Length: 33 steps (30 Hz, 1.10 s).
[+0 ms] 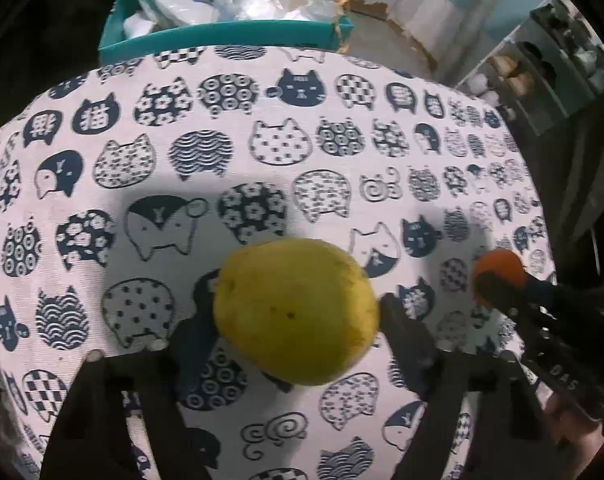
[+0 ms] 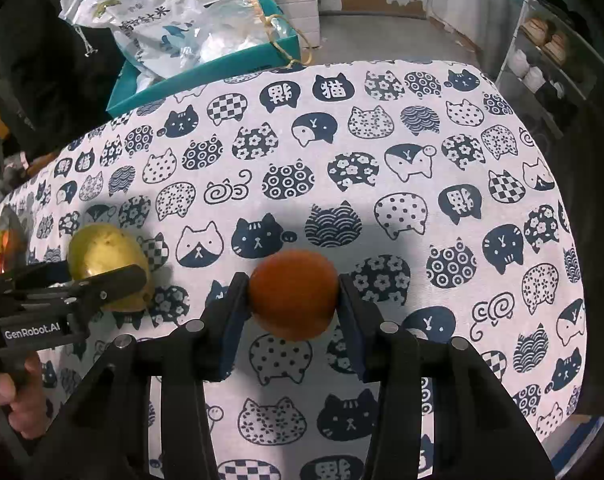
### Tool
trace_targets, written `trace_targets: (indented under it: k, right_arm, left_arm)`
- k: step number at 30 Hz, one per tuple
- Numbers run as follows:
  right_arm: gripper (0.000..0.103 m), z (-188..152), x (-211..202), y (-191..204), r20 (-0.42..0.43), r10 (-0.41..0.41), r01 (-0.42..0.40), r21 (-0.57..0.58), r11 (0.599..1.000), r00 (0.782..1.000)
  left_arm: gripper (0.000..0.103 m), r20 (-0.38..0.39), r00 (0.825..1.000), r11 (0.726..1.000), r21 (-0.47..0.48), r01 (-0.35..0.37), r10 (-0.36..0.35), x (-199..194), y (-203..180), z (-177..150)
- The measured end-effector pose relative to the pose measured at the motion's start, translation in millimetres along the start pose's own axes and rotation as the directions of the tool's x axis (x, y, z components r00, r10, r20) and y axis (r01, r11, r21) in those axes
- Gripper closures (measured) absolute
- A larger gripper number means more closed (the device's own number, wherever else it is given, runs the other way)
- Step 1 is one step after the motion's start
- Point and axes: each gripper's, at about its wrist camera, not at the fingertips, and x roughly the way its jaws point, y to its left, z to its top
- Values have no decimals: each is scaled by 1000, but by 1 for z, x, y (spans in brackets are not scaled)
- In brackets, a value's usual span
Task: Organize fruits
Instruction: 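Close the left tool on the yellow pear and lift it while the right tool holds the tangerine, then carry the pear and tangerine with both tools over the green bowl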
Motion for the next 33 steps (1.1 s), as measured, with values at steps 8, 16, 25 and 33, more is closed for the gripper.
trace_targets:
  k: [8,16,25,33]
  right_arm:
    - [60,2,-9,6,20,-5,5,-15,1000,1000]
    - [60,6,-25,18,52,-11,13,-50,999,999]
    - [60,12,-52,42,103,9,1,-93,996,995]
    - [60,15,-76,66,144,26,-5,-140,990,989]
  left_arm:
    - [26,41,997,995,72,-67,64,-6,-11,-7]
    - [26,107,988,988,90,-125,116,-36,-8,-12]
    - [26,169,978,989,64,-133,120,-83,1,-18]
    - [26,242,961,986,59,-156,137,-127,9,-28]
